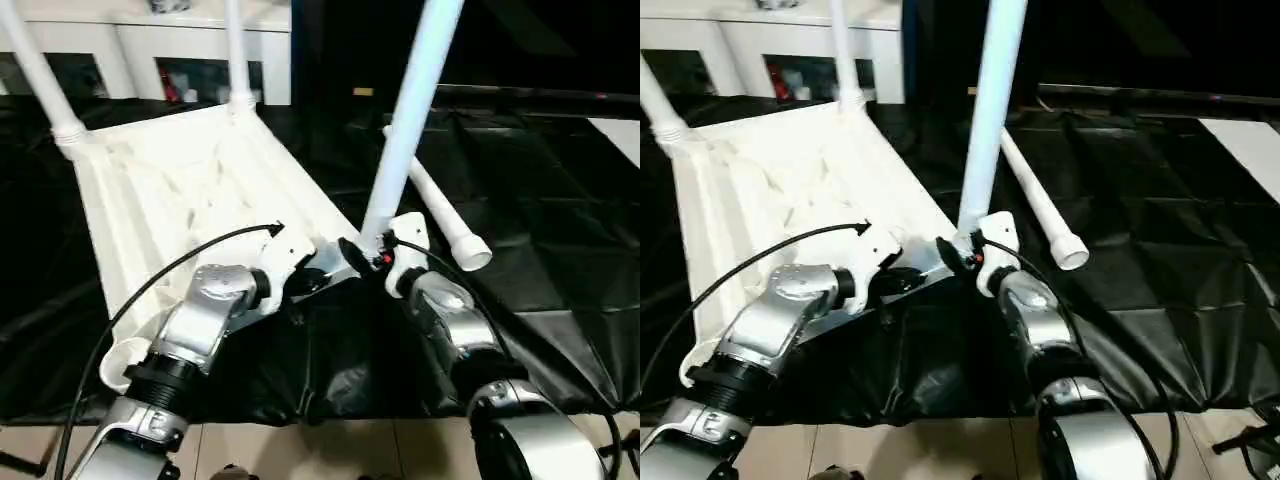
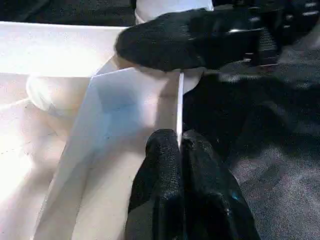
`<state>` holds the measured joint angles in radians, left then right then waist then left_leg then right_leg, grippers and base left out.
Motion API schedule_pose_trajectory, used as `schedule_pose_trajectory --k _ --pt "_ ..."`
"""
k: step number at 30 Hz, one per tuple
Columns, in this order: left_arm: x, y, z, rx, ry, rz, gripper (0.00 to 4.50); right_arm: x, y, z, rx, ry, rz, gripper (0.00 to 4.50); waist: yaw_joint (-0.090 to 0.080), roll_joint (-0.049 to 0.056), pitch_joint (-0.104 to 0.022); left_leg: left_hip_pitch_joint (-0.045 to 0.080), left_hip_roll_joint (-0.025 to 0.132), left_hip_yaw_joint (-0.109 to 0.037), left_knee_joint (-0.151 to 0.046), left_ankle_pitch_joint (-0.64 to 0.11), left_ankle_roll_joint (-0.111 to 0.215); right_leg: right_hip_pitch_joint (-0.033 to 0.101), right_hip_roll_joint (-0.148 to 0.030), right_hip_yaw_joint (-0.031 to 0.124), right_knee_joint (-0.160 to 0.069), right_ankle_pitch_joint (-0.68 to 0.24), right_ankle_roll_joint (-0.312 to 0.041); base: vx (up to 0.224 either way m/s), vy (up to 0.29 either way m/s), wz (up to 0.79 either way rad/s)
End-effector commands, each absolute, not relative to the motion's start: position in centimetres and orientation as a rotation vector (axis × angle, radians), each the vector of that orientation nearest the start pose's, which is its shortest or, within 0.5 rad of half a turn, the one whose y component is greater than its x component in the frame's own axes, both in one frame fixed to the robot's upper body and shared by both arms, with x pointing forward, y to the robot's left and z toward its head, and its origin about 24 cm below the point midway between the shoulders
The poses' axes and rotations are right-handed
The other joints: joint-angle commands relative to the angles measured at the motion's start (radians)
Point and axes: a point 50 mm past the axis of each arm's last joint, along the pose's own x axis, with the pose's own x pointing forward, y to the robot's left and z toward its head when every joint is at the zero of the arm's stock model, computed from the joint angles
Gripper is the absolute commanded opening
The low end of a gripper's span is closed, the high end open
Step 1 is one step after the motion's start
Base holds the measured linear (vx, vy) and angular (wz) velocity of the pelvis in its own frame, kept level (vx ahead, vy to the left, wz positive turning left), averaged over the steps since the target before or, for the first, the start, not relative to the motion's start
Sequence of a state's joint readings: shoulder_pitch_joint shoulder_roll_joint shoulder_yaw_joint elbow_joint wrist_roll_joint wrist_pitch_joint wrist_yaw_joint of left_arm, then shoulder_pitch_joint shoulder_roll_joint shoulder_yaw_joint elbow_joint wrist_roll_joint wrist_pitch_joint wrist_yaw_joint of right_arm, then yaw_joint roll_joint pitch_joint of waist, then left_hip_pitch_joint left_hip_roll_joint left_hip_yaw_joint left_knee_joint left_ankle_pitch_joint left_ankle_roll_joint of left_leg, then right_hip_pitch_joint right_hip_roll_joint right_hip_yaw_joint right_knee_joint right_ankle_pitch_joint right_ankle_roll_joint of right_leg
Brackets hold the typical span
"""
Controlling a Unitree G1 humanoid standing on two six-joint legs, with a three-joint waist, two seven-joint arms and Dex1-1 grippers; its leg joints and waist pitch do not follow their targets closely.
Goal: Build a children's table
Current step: Rotate leg to tighten
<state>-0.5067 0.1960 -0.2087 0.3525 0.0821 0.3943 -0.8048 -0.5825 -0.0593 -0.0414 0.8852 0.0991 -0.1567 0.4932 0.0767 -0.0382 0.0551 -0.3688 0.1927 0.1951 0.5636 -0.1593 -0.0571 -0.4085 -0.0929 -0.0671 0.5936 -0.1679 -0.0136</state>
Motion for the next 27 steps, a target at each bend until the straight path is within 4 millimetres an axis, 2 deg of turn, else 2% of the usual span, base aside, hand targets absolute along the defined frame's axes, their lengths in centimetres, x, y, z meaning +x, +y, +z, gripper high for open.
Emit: schedule_pose_trajectory --k 1,3,4,6,7,11,12,15,18,19,21,22,23,25,26,27 --pt "32.4 8.9 6.7 0.293 0.336 -0.937 0.0 33.1 -13.3 3.0 0.086 0.122 0.583 3.71 0.004 0.007 -0.065 0.014 0.038 -0.013 -0.062 -0.263 0.041 0.047 -0.046 0.044 -0.068 -0.212 -0.182 0.0 0.0 0.0" --pt "32.5 8.9 6.7 0.293 0.337 -0.932 0.0 32.9 -13.6 3.0 0.086 0.117 0.592 3.71 0.011 0.004 -0.068 0.013 0.039 -0.014 -0.06 -0.247 0.046 0.049 -0.048 0.043 -0.065 -0.193 -0.178 0.0 0.0 0.0" --pt "32.6 8.8 6.7 0.305 0.336 -0.929 0.0 32.2 -14.6 3.2 0.087 0.104 0.625 3.71 0.01 0.001 -0.066 0.008 0.035 -0.013 -0.061 -0.246 0.051 0.052 -0.046 0.042 -0.068 -0.198 -0.178 0.0 0.0 0.0" --pt "32.7 8.8 6.7 0.309 0.337 -0.919 0.0 31.5 -15.4 3.4 0.097 0.095 0.652 3.71 0.013 -0.001 -0.066 0.005 0.035 -0.015 -0.06 -0.248 0.053 0.054 -0.05 0.042 -0.069 -0.216 -0.169 0.0 0.0 0.0" --pt "32.7 8.8 6.6 0.31 0.336 -0.915 0.0 30.9 -16.0 3.6 0.114 0.09 0.684 3.71 0.016 0.001 -0.066 0.009 0.035 -0.014 -0.058 -0.251 0.06 0.053 -0.049 0.041 -0.073 -0.227 -0.163 0.0 0.0 0.0" --pt "32.6 8.8 6.6 0.325 0.326 -0.908 0.0 29.8 -17.1 4.1 0.129 0.095 0.761 3.71 0.018 -0.001 -0.066 0.006 0.036 -0.015 -0.057 -0.25 0.065 0.053 -0.05 0.04 -0.077 -0.255 -0.159 0.0 0.0 0.0" --pt "32.7 8.8 6.7 0.331 0.316 -0.894 0.45 29.5 -17.3 4.2 0.116 0.109 0.783 3.77 0.019 -0.002 -0.065 0.005 0.035 -0.016 -0.058 -0.249 0.068 0.053 -0.047 0.039 -0.078 -0.26 -0.156 0.0 0.0 0.0" --pt "33.1 8.7 7.8 0.262 0.282 -0.903 0.56 29.1 -17.3 4.0 0.063 0.166 0.816 3.77 0.018 -0.003 -0.066 0.005 0.035 -0.016 -0.056 -0.239 0.064 0.052 -0.047 0.037 -0.077 -0.259 -0.159 0.0 0.0 0.0" --pt "33.9 9.3 9.3 0.272 0.217 -0.854 0.96 29.1 -17.1 3.4 -0.009 0.225 0.795 3.77 0.019 -0.004 -0.064 0.008 0.036 -0.016 -0.056 -0.25 0.051 0.045 -0.049 0.036 -0.078 -0.282 -0.166 0.0 0.0 0.0" --pt "34.3 9.6 9.9 0.289 0.193 -0.824 0.99 29.1 -17.0 3.3 -0.032 0.239 0.79 3.77 0.019 -0.01 -0.063 0.006 0.034 -0.017 -0.057 -0.255 0.046 0.047 -0.049 0.035 -0.078 -0.299 -0.157 0.0 0.0 0.0" --pt "34.8 10.5 11.0 0.323 0.157 -0.788 0.99 29.1 -16.8 3.0 -0.047 0.262 0.783 3.77 0.018 -0.011 -0.064 0.005 0.034 -0.018 -0.057 -0.252 0.042 0.048 -0.051 0.036 -0.078 -0.309 -0.143 0.0 0.0 0.0" --pt "34.9 11.5 11.9 0.348 0.144 -0.764 0.99 29.2 -16.4 2.8 -0.044 0.271 0.784 3.77 0.017 -0.018 -0.065 0.005 0.035 -0.017 -0.056 -0.245 0.043 0.049 -0.05 0.036 -0.076 -0.3 -0.143 0.0 0.0 0.0" --pt "35.0 12.5 12.8 0.366 0.138 -0.746 0.99 29.3 -15.9 2.6 -0.042 0.279 0.786 3.77 0.017 -0.014 -0.065 0.005 0.036 -0.018 -0.057 -0.23 0.043 0.049 -0.051 0.037 -0.069 -0.278 -0.149 0.0 0.0 0.0" --pt "34.9 13.1 13.3 0.377 0.134 -0.734 0.99 29.4 -15.6 2.6 -0.041 0.284 0.787 3.77 0.015 -0.01 -0.066 0.007 0.036 -0.017 -0.056 -0.225 0.041 0.047 -0.05 0.037 -0.068 -0.266 -0.156 0.0 0.0 0.0" --pt "34.8 14.7 14.2 0.411 0.145 -0.699 0.99 29.5 -14.8 2.6 -0.047 0.279 0.8 3.77 0.015 -0.009 -0.066 0.009 0.036 -0.015 -0.054 -0.216 0.041 0.045 -0.048 0.038 -0.067 -0.244 -0.164 0.0 0.0 0.0" --pt "34.7 16.2 14.6 0.443 0.168 -0.661 0.99 29.6 -14.2 2.6 -0.044 0.282 0.801 3.77 0.013 -0.008 -0.067 0.006 0.036 -0.016 -0.055 -0.2 0.039 0.048 -0.047 0.038 -0.06 -0.215 -0.172 0.0 0.0 0.0"
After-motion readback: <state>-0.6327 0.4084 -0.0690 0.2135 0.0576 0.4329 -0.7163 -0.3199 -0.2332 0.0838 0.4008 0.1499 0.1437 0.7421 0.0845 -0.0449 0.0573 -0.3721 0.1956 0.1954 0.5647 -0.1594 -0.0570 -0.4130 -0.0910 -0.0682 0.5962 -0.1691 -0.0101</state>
